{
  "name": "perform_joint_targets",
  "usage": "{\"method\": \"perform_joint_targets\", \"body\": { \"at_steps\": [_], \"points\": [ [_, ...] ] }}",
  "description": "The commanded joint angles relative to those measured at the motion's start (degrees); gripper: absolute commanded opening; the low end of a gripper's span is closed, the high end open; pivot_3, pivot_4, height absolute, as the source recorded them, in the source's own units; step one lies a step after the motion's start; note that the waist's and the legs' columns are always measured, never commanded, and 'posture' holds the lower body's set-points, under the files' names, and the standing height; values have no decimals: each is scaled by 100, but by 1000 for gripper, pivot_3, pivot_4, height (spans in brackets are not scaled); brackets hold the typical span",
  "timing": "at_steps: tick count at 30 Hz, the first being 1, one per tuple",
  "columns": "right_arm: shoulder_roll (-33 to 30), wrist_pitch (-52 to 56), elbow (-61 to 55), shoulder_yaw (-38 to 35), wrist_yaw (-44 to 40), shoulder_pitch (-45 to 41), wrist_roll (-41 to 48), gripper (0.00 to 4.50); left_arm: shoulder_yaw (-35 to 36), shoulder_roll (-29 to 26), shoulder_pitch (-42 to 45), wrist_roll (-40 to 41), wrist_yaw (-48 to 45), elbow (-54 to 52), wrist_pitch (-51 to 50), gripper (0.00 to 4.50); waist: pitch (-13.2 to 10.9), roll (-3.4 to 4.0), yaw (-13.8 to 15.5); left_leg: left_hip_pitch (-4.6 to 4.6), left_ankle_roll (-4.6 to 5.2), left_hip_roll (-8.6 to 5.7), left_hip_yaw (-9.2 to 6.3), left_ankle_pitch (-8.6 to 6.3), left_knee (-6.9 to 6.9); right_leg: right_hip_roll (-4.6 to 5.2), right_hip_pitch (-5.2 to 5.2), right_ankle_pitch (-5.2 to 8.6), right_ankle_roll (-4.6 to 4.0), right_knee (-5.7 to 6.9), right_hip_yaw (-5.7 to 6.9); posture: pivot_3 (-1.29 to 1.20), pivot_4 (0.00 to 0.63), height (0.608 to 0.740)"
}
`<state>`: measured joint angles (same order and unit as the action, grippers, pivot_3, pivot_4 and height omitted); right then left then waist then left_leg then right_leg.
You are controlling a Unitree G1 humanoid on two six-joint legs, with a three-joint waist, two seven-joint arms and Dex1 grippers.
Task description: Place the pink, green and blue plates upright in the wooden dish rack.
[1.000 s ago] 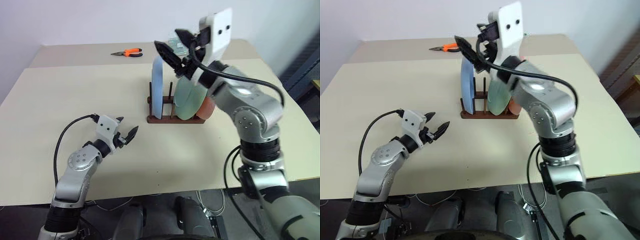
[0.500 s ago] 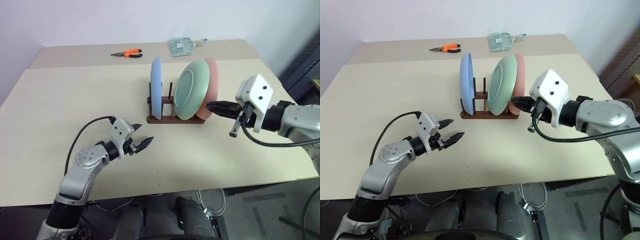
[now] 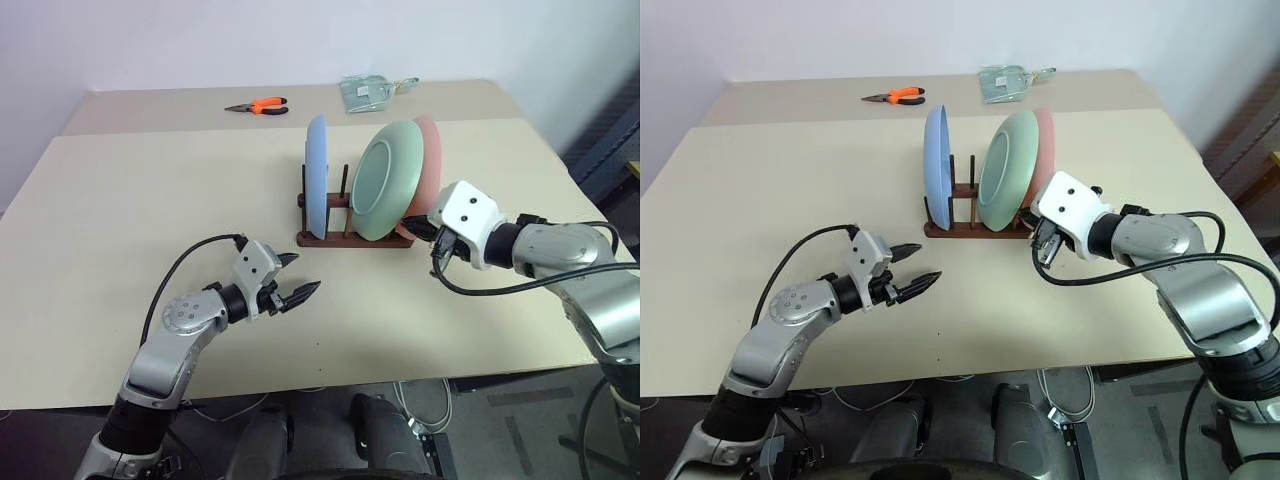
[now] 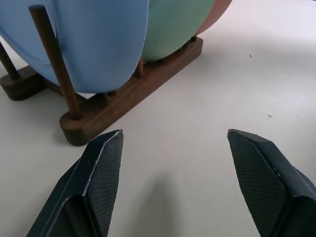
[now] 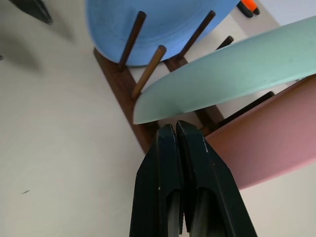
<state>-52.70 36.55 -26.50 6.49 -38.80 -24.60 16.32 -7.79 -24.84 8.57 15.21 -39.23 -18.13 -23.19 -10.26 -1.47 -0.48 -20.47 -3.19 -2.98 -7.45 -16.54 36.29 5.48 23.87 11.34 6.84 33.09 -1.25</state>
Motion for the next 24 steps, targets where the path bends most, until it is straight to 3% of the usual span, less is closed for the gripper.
{"method": "perform_joint_targets", "body": {
  "at_steps": [1, 16, 20, 24],
  "points": [
    [150, -249, 9, 20, -28, -197, -243, 43, 30, -26, -27, -15, 44, -219, 80, 3483, 0, 0, -1, 0, 0, 0, 0, 0, 0, 0, 0, 0, 0, 0, 0, 0, 150, 740],
    [647, -276, -219, 93, -305, -725, -351, 43, -13, 21, -41, -38, 139, -223, 77, 3483, 1, 1, -8, 3, 0, -1, -4, 0, 0, -1, -1, -6, -5, 5, 1, 0, 150, 740],
    [403, -307, -175, -613, -595, -527, -16, 43, 6, 22, -60, -64, 192, -232, 56, 3483, 0, 0, 10, 1, 0, -2, -3, 0, 1, 0, -2, -14, -17, 3, 1, 0, 150, 740],
    [17, 316, -315, -2416, -1441, 410, 1323, 43, 249, -163, -115, -26, 124, -102, 95, 3483, 0, -1, 126, 3, 2, -3, -4, -1, 4, 0, -9, -13, -17, 1, 1, 0, 150, 740]
  ]
}}
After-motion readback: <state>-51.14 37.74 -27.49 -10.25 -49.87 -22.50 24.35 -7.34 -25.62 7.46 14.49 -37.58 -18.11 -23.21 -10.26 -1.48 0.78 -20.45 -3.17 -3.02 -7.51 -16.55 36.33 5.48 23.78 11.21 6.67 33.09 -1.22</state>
